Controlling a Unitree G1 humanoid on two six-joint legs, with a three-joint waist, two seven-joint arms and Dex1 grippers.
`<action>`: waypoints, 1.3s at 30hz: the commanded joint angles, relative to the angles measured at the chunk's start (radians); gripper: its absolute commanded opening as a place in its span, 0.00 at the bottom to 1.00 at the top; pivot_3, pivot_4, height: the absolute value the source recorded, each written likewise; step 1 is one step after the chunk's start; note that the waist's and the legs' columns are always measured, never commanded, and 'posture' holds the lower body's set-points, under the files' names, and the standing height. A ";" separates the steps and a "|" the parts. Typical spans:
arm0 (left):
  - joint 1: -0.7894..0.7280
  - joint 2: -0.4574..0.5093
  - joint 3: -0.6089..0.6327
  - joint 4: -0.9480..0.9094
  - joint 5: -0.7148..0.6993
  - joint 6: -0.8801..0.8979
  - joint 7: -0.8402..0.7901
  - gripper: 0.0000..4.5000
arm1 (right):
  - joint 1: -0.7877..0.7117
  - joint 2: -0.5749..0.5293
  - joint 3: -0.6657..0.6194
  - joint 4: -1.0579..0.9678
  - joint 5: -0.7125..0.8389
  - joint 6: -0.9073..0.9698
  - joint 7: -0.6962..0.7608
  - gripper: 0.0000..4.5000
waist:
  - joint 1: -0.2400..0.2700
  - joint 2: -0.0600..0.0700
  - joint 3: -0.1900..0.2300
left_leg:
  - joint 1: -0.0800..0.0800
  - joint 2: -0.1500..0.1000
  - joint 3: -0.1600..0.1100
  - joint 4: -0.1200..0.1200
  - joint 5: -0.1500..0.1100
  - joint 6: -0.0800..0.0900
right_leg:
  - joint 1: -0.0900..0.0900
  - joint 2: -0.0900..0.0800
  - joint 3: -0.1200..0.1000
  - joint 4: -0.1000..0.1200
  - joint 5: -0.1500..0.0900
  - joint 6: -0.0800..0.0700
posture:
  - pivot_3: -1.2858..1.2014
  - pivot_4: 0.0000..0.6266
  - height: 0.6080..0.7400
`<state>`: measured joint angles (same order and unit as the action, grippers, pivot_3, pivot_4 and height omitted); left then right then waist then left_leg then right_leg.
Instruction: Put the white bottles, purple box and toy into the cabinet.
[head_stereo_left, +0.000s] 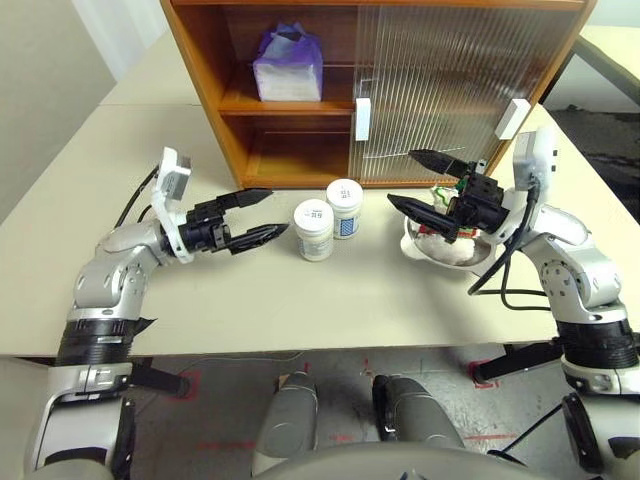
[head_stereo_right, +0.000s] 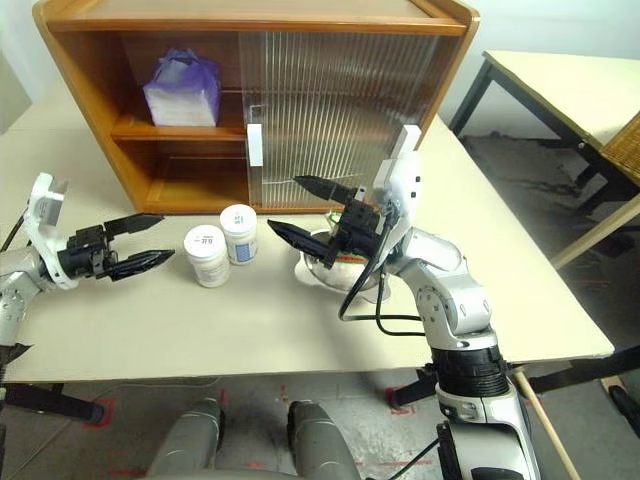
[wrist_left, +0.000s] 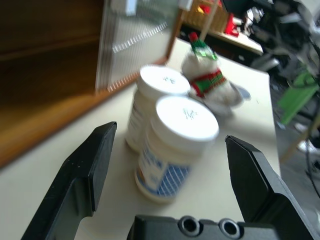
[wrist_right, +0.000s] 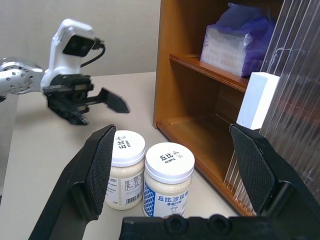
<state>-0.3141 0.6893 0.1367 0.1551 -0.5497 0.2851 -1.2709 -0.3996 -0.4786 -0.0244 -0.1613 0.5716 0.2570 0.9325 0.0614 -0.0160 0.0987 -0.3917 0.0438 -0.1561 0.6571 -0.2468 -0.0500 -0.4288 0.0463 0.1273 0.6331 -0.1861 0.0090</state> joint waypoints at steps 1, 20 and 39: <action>0.023 -0.013 -0.037 -0.016 0.035 -0.040 -0.013 1.00 | 0.002 -0.007 -0.005 -0.008 -0.005 0.003 0.004 1.00 | 0.000 0.000 0.000 | 0.000 0.000 0.000 0.000 0.000 0.000 | 0.000 0.000 0.000 0.000 -0.001 0.002 | 0.55 0.17 1.00; -0.009 -0.136 -0.100 0.149 0.190 -0.262 0.101 1.00 | 0.018 -0.029 -0.023 -0.065 0.010 0.033 -0.022 1.00 | -0.016 0.001 -0.001 | 0.000 -0.001 0.000 0.000 0.001 0.001 | 0.000 -0.001 -0.001 0.000 -0.004 0.007 | 0.53 0.16 1.00; -0.072 -0.204 -0.131 0.410 0.254 -0.458 0.047 1.00 | 0.033 -0.040 -0.035 -0.076 0.010 0.036 -0.031 1.00 | -0.031 0.001 -0.001 | 0.000 -0.001 0.000 0.001 0.001 0.003 | 0.002 -0.002 -0.002 0.000 -0.004 0.008 | 0.52 0.15 1.00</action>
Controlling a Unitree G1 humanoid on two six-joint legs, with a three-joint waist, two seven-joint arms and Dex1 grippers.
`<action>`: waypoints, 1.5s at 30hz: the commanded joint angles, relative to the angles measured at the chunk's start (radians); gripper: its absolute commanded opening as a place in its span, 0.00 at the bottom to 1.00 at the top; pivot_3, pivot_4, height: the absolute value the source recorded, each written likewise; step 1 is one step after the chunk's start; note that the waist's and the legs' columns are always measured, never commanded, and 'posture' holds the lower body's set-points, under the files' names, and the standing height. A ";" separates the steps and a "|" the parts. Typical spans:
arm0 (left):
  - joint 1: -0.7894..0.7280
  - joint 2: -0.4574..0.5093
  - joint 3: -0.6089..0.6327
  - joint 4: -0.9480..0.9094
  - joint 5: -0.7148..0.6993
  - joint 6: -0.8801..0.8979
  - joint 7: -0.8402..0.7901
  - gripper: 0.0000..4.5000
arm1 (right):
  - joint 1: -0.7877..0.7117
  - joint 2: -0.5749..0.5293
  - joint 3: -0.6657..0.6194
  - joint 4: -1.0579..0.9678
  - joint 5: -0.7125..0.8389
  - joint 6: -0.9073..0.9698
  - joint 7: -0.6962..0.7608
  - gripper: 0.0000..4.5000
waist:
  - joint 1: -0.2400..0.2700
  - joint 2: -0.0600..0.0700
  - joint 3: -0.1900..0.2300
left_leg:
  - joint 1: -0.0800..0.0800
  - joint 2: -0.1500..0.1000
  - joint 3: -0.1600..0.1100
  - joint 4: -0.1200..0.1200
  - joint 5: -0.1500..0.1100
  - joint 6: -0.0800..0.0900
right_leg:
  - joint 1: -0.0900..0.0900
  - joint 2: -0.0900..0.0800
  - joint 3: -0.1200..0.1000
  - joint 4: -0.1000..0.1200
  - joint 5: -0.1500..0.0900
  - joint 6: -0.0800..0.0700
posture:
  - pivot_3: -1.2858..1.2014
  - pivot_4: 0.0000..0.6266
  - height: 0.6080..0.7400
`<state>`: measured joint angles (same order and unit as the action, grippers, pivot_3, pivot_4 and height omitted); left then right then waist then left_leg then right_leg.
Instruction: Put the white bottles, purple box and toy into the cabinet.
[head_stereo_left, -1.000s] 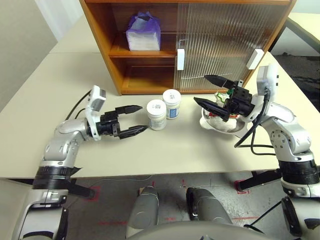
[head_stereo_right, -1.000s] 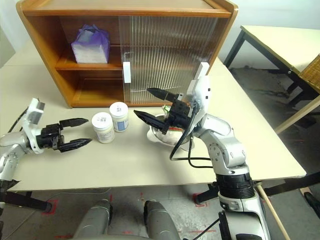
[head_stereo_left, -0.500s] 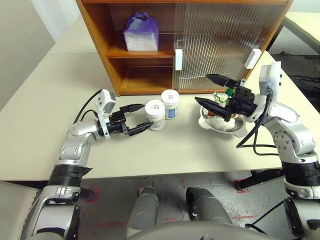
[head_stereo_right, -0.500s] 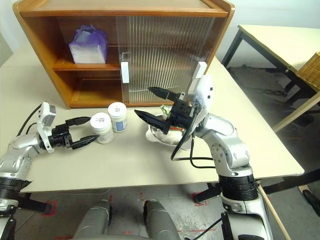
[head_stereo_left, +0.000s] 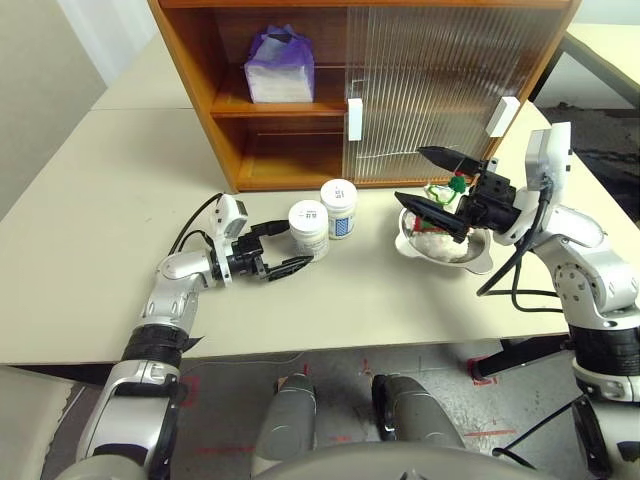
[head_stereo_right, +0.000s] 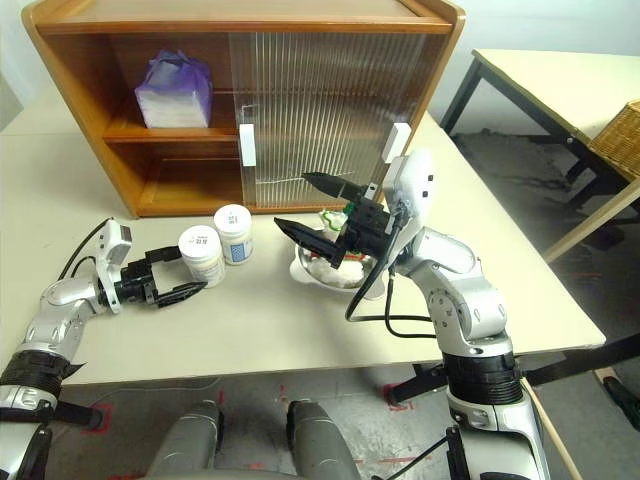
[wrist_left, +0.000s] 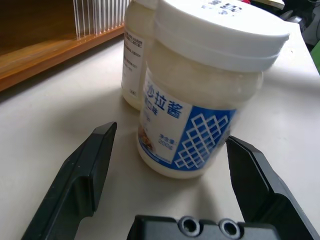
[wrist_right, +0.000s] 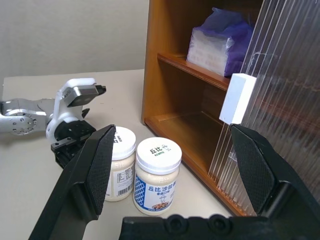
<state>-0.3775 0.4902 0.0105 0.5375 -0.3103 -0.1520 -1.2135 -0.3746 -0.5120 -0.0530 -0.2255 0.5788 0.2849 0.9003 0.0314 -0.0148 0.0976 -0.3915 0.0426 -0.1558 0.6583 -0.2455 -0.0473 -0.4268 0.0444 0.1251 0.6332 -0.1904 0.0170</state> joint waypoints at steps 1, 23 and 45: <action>-0.010 -0.007 -0.006 0.031 0.013 -0.023 -0.013 1.00 | 0.008 -0.006 -0.006 -0.011 0.002 0.008 0.001 1.00 | -0.001 0.000 0.000 | 0.000 0.000 0.000 0.000 0.000 0.000 | 0.000 0.000 0.000 0.000 0.000 0.000 | 0.52 0.15 1.00; -0.046 -0.039 0.013 0.059 -0.012 -0.018 -0.037 0.71 | 0.011 -0.003 -0.004 -0.002 -0.008 0.001 0.000 1.00 | -0.003 0.000 0.000 | 0.001 0.000 0.000 0.001 0.001 0.002 | 0.002 0.000 -0.001 0.000 0.000 0.001 | 0.52 0.15 1.00; -0.135 0.011 0.119 0.116 -0.047 0.022 0.039 0.68 | -0.002 0.012 0.007 0.024 -0.018 -0.014 0.009 1.00 | 0.001 0.000 -0.001 | 0.001 -0.001 0.000 0.002 0.002 0.004 | 0.004 0.000 -0.001 0.000 0.000 0.001 | 0.53 0.14 1.00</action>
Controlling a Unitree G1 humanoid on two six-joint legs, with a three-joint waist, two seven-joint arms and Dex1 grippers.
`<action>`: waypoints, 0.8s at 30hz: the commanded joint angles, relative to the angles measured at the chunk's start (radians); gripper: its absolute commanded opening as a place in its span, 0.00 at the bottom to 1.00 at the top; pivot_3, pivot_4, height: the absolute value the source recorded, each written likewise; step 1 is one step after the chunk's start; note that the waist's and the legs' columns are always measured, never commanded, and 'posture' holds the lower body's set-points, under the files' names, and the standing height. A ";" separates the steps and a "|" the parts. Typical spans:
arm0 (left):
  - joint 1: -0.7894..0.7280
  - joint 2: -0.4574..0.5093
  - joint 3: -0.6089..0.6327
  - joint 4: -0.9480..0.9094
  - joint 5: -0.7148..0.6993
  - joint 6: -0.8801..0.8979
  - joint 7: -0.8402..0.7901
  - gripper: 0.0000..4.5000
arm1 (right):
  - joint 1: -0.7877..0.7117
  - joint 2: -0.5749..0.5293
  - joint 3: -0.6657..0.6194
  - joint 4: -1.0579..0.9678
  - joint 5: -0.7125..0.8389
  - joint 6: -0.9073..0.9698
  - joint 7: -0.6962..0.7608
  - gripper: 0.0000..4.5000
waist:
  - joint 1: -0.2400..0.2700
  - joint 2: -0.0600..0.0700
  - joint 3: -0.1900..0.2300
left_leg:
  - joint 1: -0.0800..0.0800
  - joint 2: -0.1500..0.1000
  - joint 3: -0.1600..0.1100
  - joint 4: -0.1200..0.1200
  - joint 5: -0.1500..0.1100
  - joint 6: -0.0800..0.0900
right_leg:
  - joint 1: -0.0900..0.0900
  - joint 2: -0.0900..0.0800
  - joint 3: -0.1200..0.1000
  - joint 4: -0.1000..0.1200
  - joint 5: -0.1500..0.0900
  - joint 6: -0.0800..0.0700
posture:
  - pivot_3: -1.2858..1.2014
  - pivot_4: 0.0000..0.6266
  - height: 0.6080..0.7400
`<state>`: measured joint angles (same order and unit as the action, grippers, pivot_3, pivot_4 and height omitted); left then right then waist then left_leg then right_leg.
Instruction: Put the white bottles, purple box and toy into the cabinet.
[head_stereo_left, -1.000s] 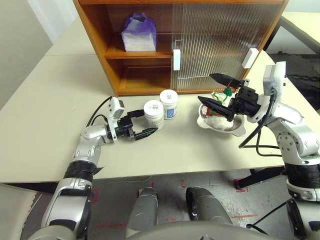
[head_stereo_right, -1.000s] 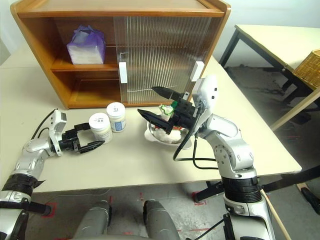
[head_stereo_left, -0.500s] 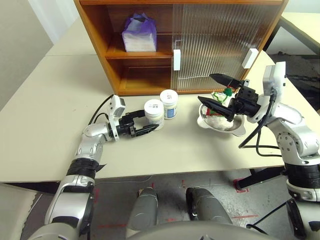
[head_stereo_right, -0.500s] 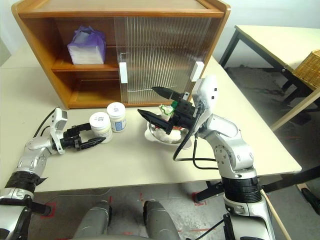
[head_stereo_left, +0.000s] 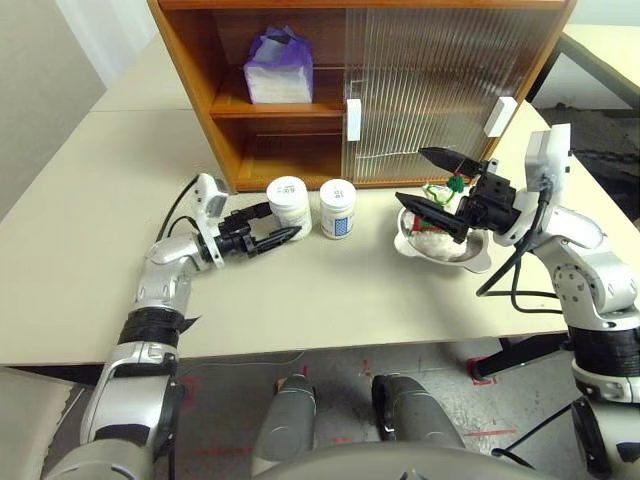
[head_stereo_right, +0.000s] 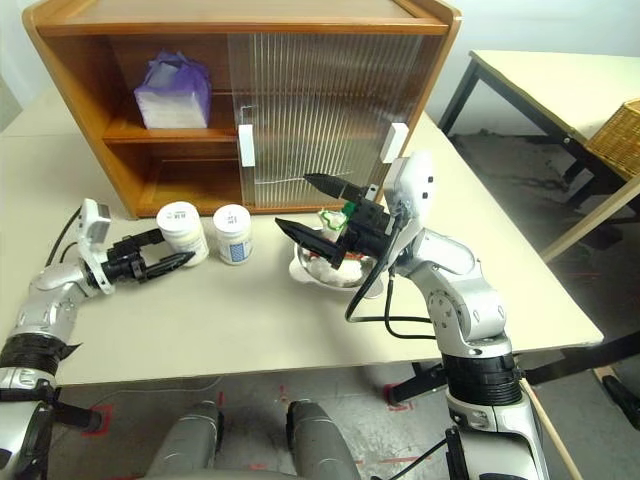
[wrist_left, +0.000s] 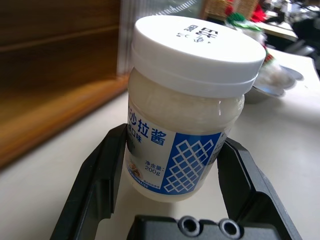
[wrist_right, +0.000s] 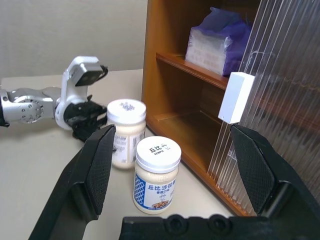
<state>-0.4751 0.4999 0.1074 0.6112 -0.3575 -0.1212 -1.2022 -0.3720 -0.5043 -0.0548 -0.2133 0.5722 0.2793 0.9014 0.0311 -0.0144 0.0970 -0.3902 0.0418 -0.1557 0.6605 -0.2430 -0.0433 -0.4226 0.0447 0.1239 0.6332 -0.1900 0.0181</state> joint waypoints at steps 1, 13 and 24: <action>-0.051 -0.002 0.026 0.059 0.006 -0.012 0.044 0.68 | -0.005 0.004 0.009 0.013 -0.012 -0.009 0.008 1.00 | 0.002 0.000 0.000 | 0.000 0.000 0.000 0.000 0.000 0.000 | 0.000 0.000 0.000 0.000 0.000 0.000 | 0.53 0.14 1.00; -0.189 -0.074 0.040 0.242 0.079 -0.090 0.302 0.68 | 0.008 0.001 0.002 -0.002 -0.012 -0.006 0.003 1.00 | 0.000 0.000 0.000 | 0.000 0.000 0.001 0.001 0.001 0.001 | 0.001 0.000 0.000 0.000 0.001 0.001 | 0.52 0.14 1.00; -0.291 -0.116 0.073 0.338 0.093 -0.112 0.454 0.68 | 0.011 0.003 0.004 -0.006 -0.014 -0.007 0.000 1.00 | 0.000 0.000 0.000 | 0.003 -0.001 0.002 0.003 0.004 0.006 | 0.006 0.001 0.000 0.000 0.003 0.005 | 0.52 0.13 1.00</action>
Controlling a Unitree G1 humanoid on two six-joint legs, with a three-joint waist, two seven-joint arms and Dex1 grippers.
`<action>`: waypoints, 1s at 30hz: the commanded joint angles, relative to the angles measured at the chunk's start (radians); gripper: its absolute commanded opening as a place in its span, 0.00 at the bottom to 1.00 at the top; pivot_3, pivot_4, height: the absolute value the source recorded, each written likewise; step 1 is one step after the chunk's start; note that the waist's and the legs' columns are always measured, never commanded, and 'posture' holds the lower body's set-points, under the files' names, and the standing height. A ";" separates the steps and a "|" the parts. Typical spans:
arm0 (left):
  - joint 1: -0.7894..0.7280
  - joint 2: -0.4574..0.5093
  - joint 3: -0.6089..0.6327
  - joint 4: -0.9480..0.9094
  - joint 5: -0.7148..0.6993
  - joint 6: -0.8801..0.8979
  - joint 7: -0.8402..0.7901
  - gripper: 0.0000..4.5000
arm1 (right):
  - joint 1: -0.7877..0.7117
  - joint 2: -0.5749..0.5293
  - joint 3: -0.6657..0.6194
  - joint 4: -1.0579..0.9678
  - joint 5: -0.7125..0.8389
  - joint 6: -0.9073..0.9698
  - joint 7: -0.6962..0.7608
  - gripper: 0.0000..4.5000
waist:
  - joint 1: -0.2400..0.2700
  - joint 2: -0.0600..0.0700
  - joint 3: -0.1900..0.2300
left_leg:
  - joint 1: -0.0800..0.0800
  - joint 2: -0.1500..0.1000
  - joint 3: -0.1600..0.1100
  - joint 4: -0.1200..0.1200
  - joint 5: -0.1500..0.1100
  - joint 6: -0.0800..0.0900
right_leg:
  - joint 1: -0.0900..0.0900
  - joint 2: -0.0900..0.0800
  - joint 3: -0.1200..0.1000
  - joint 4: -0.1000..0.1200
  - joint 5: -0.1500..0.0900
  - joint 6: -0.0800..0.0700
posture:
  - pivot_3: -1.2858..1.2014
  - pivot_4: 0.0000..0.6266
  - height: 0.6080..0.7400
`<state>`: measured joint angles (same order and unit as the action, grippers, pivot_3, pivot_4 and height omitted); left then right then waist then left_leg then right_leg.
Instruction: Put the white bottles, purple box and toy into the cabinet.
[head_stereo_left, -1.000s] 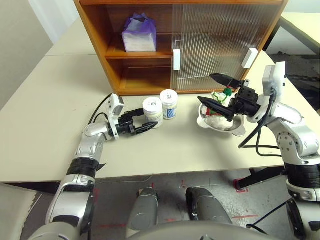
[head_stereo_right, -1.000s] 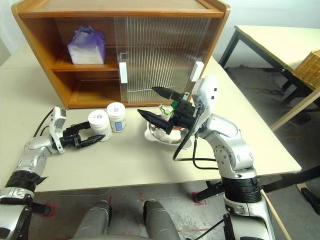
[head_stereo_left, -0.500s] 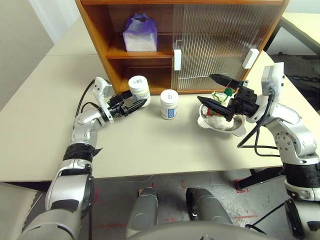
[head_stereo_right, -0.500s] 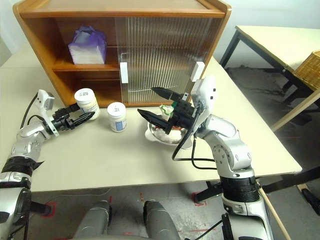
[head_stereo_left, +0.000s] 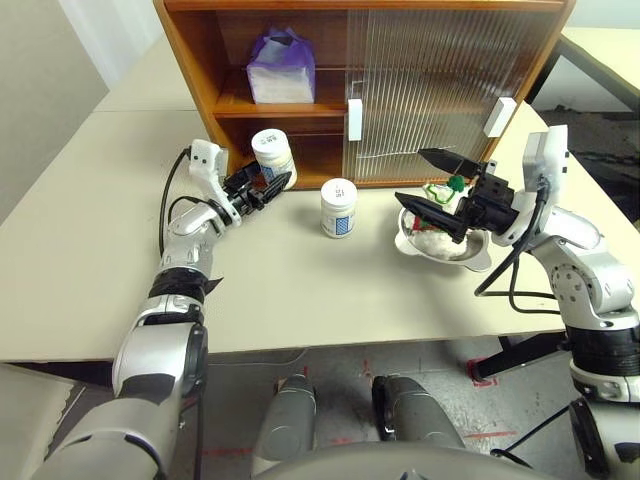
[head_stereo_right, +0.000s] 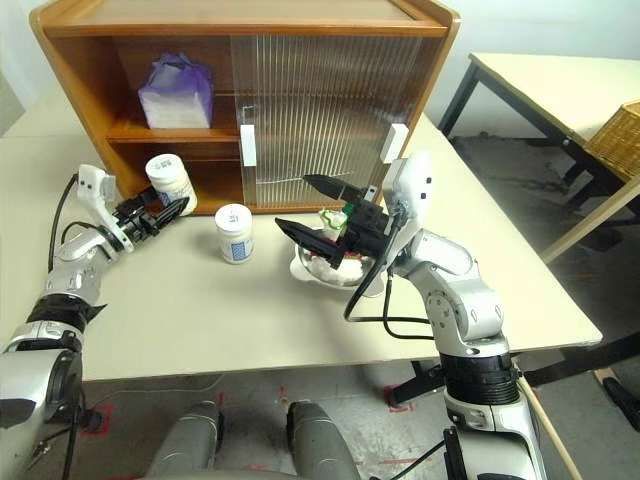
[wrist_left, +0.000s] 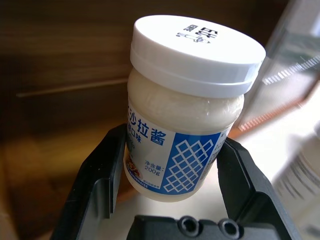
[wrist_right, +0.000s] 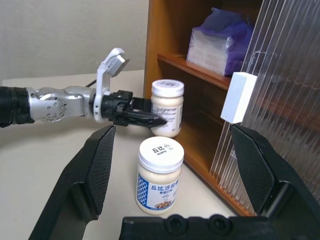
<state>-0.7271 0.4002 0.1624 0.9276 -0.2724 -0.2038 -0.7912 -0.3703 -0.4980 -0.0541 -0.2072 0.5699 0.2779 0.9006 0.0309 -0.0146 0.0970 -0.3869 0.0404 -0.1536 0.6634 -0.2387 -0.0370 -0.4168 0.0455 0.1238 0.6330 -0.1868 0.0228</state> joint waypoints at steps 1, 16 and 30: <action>-0.050 -0.024 0.017 0.032 0.015 -0.031 0.066 0.68 | 0.010 -0.003 0.004 -0.012 -0.012 -0.007 0.001 1.00 | 0.001 0.000 0.000 | 0.000 0.000 0.000 0.000 0.000 0.000 | 0.001 0.000 0.000 0.000 0.000 0.000 | 0.52 0.13 1.00; -0.177 -0.082 0.020 0.221 0.105 -0.065 0.359 0.68 | 0.011 0.000 0.003 -0.019 -0.012 -0.006 -0.003 1.00 | -0.002 0.000 0.000 | 0.004 0.000 0.002 0.000 0.001 0.001 | 0.004 0.000 0.000 -0.001 0.000 0.000 | 0.52 0.13 1.00; -0.265 -0.141 0.025 0.341 0.150 -0.069 0.521 0.68 | 0.023 -0.003 0.000 -0.042 -0.009 0.000 -0.022 1.00 | -0.007 0.000 0.000 | 0.005 -0.001 0.003 0.000 0.001 0.002 | 0.005 0.000 0.000 -0.001 0.000 0.000 | 0.51 0.13 1.00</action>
<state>-0.9677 0.2598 0.1800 1.2604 -0.1366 -0.2603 -0.2826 -0.3549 -0.4950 -0.0543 -0.2305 0.5694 0.2771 0.8810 0.0235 -0.0150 0.0972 -0.3820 0.0397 -0.1507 0.6633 -0.2378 -0.0347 -0.4118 0.0458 0.1242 0.6319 -0.1870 0.0231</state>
